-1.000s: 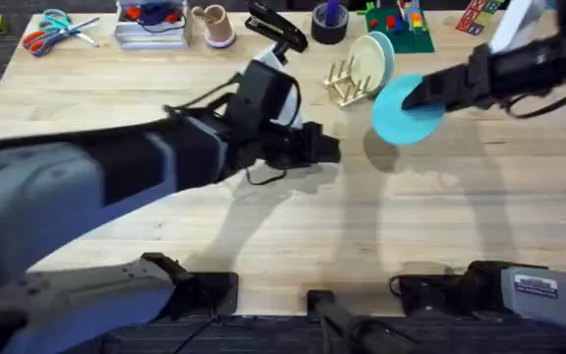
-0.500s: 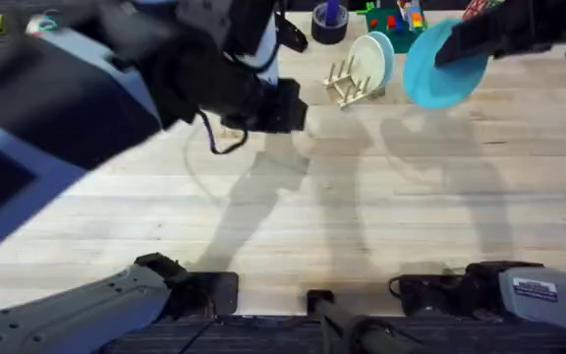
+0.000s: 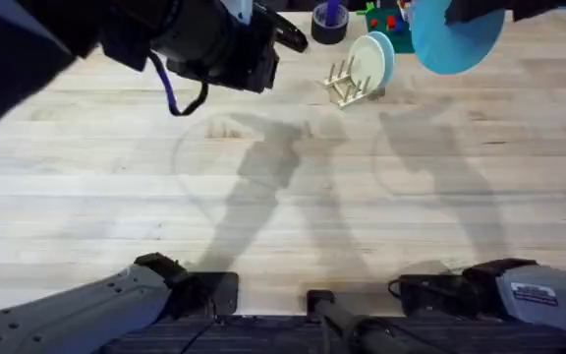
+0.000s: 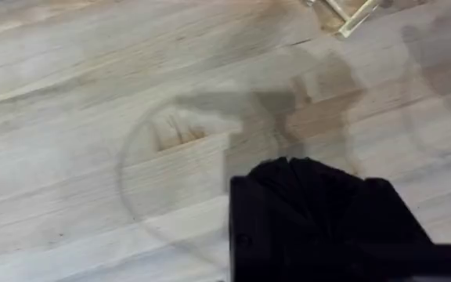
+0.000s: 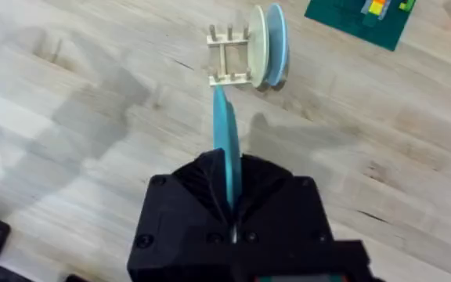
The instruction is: Pick up the plates from the table one by one and place each into a slot on the dish rack.
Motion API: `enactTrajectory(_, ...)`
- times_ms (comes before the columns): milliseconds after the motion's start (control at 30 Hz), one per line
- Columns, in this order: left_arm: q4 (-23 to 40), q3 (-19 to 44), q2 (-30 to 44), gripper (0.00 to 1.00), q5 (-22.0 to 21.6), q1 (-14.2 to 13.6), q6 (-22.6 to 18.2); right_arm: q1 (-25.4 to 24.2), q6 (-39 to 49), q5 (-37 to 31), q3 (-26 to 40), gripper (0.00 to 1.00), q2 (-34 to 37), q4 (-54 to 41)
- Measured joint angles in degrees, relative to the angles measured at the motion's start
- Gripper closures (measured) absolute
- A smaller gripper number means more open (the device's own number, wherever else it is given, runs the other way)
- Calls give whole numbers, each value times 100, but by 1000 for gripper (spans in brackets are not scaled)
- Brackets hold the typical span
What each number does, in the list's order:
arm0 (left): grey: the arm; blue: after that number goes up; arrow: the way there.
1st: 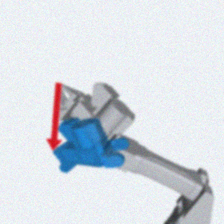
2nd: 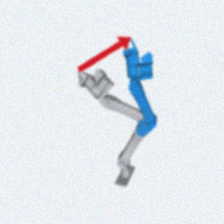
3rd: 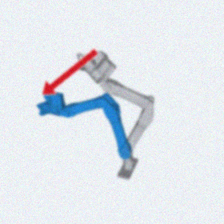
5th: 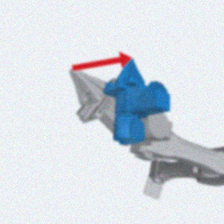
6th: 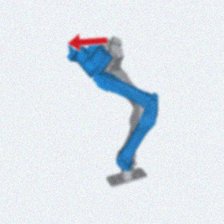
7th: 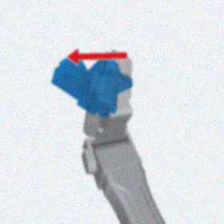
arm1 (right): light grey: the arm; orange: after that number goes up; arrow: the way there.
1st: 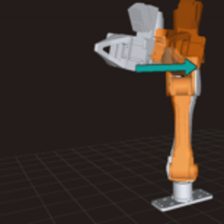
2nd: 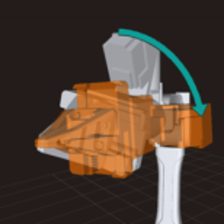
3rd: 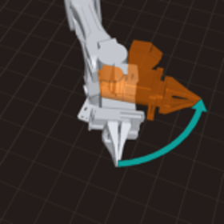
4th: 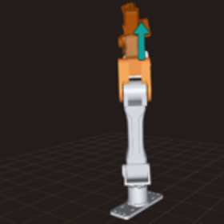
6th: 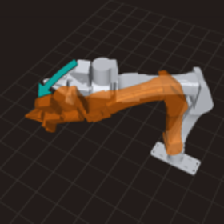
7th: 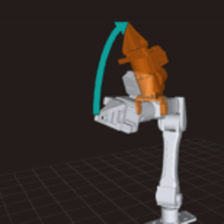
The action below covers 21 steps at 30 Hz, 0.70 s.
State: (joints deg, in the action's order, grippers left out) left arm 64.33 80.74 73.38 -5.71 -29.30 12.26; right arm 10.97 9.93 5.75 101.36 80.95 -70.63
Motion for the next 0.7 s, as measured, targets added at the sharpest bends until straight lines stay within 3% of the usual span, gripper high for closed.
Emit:
enactTrajectory(100, 70, 106, 0, 960, -39, -2, -90, 93, 0, -122, 0, 970, 0, 0)
enactTrajectory(133, 75, 124, 0, 907, -51, -2, -143, 109, 0, -152, 0, 970, 0, 0)
enactTrajectory(333, 86, 151, 0, 48, -97, -2, -226, 123, 0, -211, 0, 970, 2, 2)
enactTrajectory(700, 84, 151, 0, 8, -113, 142, -269, 287, 0, -257, 208, 970, 93, 187)
